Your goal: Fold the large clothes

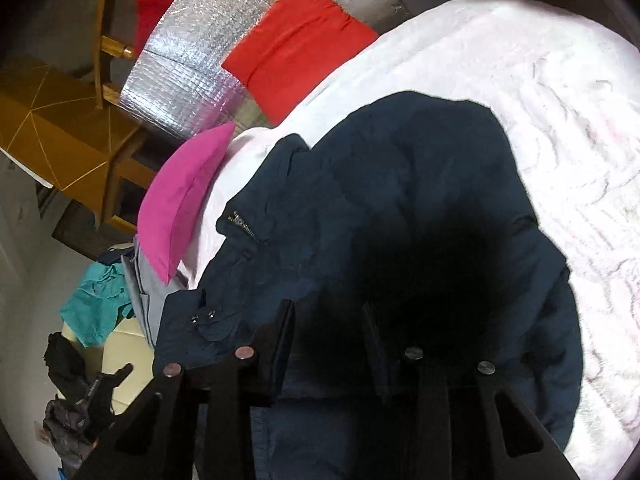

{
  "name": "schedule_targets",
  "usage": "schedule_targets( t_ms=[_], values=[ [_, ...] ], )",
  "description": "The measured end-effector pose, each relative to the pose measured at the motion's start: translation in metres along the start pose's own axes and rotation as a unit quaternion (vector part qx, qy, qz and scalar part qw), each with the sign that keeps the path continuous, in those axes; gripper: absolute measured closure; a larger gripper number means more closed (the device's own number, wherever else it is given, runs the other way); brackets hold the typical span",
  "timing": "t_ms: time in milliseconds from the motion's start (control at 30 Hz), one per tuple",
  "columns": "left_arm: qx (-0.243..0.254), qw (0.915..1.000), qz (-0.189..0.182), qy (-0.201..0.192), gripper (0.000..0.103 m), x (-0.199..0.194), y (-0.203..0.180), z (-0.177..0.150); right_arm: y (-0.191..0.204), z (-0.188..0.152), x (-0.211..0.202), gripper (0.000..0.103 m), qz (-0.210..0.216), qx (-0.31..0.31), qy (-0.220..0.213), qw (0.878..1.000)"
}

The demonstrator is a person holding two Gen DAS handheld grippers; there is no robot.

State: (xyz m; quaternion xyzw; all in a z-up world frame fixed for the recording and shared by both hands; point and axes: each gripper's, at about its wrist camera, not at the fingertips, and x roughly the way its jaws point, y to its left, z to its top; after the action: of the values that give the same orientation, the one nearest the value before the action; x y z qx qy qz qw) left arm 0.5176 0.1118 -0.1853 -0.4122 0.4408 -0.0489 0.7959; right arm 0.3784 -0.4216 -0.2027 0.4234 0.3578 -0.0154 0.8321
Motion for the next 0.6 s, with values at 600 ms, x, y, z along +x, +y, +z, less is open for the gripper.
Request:
schedule_targets(
  t_ms=[600],
  values=[
    [-0.082, 0.9949, -0.055, -0.022, 0.053, 0.046, 0.025, 0.024, 0.004, -0.004, 0.019, 0.065, -0.005, -0.004, 0.011, 1.000]
  ],
)
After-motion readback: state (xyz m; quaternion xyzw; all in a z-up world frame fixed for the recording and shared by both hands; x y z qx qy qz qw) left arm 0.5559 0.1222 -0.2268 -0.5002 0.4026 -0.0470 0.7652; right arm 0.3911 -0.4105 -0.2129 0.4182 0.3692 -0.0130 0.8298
